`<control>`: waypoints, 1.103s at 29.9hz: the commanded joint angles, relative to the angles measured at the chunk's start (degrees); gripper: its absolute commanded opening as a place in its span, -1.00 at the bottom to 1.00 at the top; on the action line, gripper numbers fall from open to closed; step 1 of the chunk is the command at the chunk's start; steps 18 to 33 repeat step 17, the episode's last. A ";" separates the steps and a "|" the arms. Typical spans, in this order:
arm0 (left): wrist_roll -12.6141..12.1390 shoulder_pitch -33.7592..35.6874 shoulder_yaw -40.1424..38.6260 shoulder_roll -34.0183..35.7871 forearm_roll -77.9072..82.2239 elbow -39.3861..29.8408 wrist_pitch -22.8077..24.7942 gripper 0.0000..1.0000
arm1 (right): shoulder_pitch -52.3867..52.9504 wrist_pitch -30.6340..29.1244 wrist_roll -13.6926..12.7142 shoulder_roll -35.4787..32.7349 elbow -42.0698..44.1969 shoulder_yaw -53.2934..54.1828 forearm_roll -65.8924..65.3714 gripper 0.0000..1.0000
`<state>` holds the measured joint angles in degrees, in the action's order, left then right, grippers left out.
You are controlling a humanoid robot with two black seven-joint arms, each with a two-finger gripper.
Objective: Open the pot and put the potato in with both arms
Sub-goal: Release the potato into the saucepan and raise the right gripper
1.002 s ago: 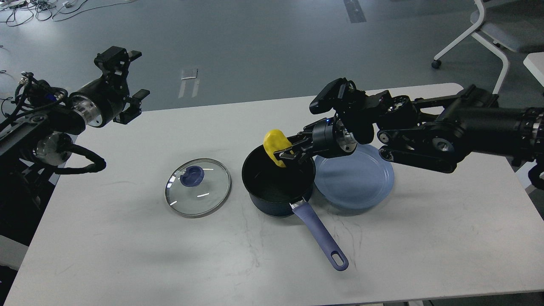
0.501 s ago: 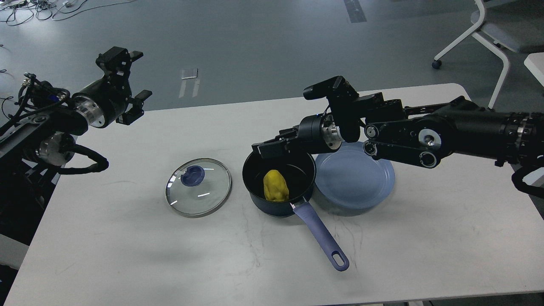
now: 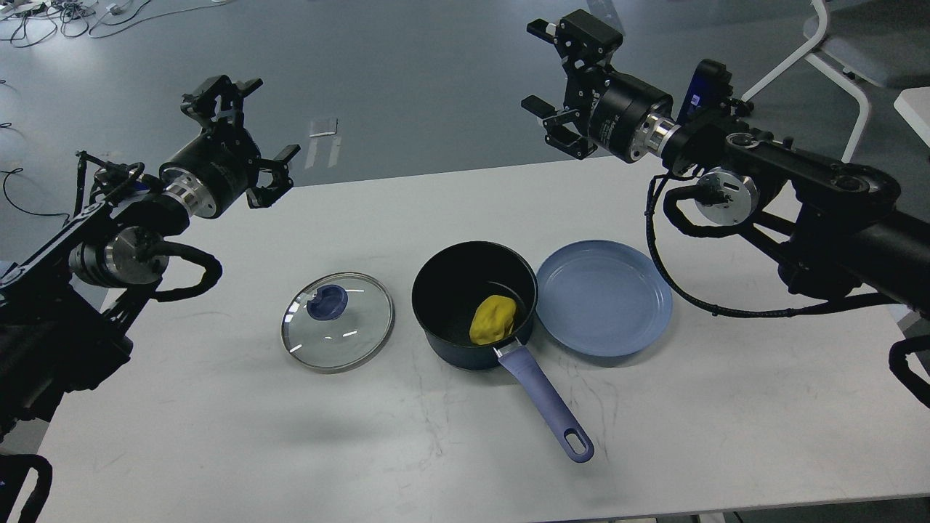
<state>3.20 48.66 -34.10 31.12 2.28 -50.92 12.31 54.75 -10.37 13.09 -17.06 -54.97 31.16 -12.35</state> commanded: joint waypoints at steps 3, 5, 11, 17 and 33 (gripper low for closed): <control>-0.13 -4.97 -5.52 -2.72 -0.08 -0.49 0.79 0.96 | -5.34 0.00 -4.55 0.54 1.27 9.78 6.63 1.00; -0.22 -6.21 -7.11 -3.52 -0.08 -0.58 1.23 0.96 | -6.84 0.00 -6.05 0.62 1.36 12.78 8.83 1.00; -0.30 -8.32 -8.08 -4.04 -0.08 -2.34 1.23 0.96 | -11.41 0.09 -6.76 1.24 1.27 17.62 9.80 1.00; -0.21 -8.76 -8.08 -4.84 0.01 -3.04 1.23 0.96 | -13.00 -0.96 -6.58 2.20 1.27 17.27 9.54 1.00; -0.21 -8.76 -8.08 -4.84 0.01 -3.04 1.23 0.96 | -13.00 -0.96 -6.58 2.20 1.27 17.27 9.54 1.00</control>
